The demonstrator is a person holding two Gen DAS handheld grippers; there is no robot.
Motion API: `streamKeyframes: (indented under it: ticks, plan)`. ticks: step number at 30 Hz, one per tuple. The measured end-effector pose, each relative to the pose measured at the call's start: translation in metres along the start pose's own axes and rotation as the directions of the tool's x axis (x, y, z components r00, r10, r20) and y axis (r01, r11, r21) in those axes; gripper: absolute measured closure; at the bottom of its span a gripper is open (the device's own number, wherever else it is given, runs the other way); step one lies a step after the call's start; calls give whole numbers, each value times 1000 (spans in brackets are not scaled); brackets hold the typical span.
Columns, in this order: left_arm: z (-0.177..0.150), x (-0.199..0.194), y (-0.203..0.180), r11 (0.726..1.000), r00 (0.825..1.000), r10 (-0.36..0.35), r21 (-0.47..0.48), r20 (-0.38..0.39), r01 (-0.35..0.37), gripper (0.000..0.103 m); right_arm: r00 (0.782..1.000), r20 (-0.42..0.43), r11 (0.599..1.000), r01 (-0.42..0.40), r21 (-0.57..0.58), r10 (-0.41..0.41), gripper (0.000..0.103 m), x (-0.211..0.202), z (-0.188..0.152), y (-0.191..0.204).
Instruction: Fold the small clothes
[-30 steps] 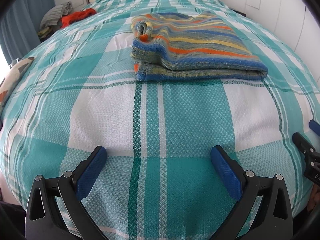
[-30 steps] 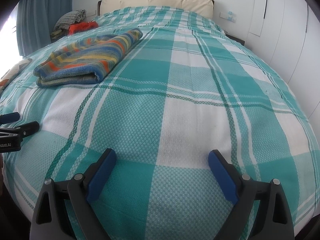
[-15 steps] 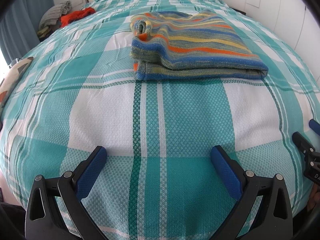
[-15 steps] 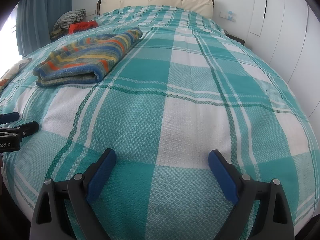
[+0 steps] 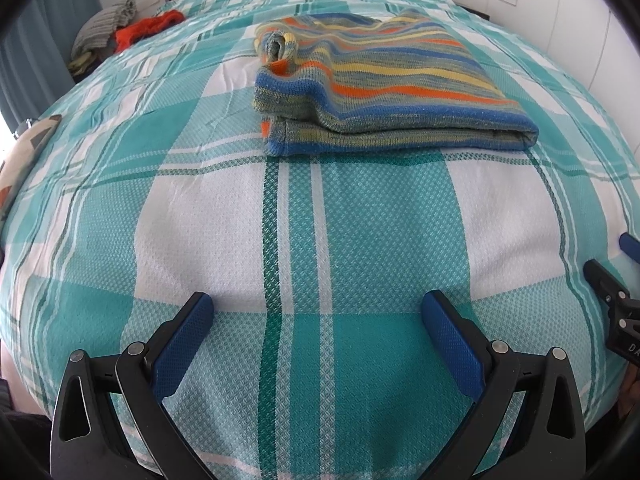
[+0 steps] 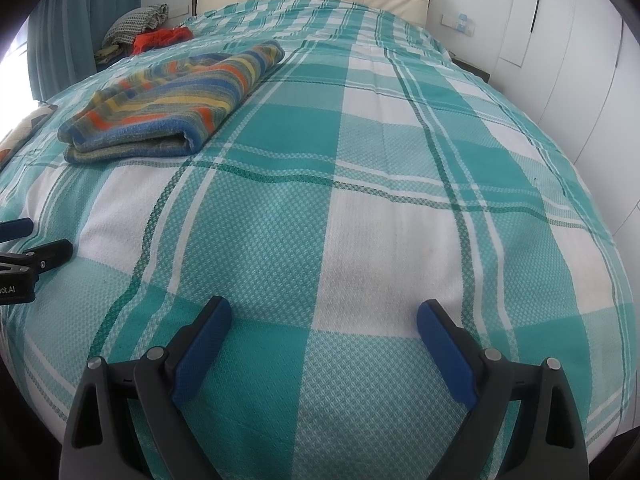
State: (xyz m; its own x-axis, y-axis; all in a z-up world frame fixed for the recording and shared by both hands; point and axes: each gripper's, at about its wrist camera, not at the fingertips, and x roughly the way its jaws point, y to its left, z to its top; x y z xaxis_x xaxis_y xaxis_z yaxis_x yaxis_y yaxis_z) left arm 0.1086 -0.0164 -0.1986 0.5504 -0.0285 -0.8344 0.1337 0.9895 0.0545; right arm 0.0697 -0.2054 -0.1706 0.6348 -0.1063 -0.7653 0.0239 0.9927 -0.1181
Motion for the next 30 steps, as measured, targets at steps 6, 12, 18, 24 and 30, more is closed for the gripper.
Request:
streamKeyframes:
  ticks: [6,12,18,24,30]
  plan:
    - [2,0,1,1000,1000,-6,1,-17,6,1,1000,-8,1000,-1,2,1,9,0,2,0]
    - [16,-16,18,996,990,-92,-23,-106,90,2,999,-32,1000,-11,16,11,9,-2,5,-2]
    - [59,-51,82,959,978,-204,-191,51,210,2,987,-132,995,-91,30,94,4,-4,20,-14]
    - [138,12,111,875,927,-376,-322,16,360,1,941,-11,928,-331,170,337,5,6,96,-22]
    - [170,82,96,921,944,-308,-286,-116,265,2,847,-14,810,-504,299,532,19,88,180,-10]
